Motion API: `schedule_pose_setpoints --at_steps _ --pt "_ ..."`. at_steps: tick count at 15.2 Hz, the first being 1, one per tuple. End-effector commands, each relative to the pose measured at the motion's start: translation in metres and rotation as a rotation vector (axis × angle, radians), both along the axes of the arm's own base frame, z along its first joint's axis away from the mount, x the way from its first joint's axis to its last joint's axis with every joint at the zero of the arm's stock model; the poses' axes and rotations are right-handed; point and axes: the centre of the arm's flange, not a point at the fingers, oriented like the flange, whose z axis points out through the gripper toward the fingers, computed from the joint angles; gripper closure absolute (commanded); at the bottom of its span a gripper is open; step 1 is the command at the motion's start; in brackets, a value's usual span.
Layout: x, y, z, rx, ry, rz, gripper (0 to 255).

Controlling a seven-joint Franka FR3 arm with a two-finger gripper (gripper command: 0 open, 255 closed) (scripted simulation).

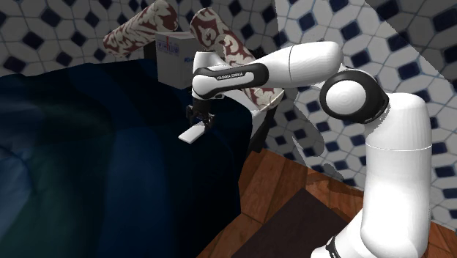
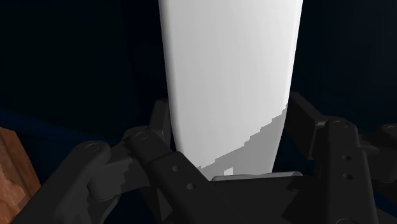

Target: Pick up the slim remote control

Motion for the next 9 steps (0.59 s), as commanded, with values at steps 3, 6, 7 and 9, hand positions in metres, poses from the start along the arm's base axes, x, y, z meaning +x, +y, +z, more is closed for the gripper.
schedule_pose_setpoints --at_steps 3,6,7,9 --pt "0.0 0.0 0.0 0.0 0.0 0.0 255" --pt "-0.001 -0.001 0.005 0.0 0.0 0.0 255" --pt "-0.001 -0.001 0.01 0.0 0.0 0.0 255" --pt "-0.001 -0.001 0.021 0.0 0.0 0.0 255"
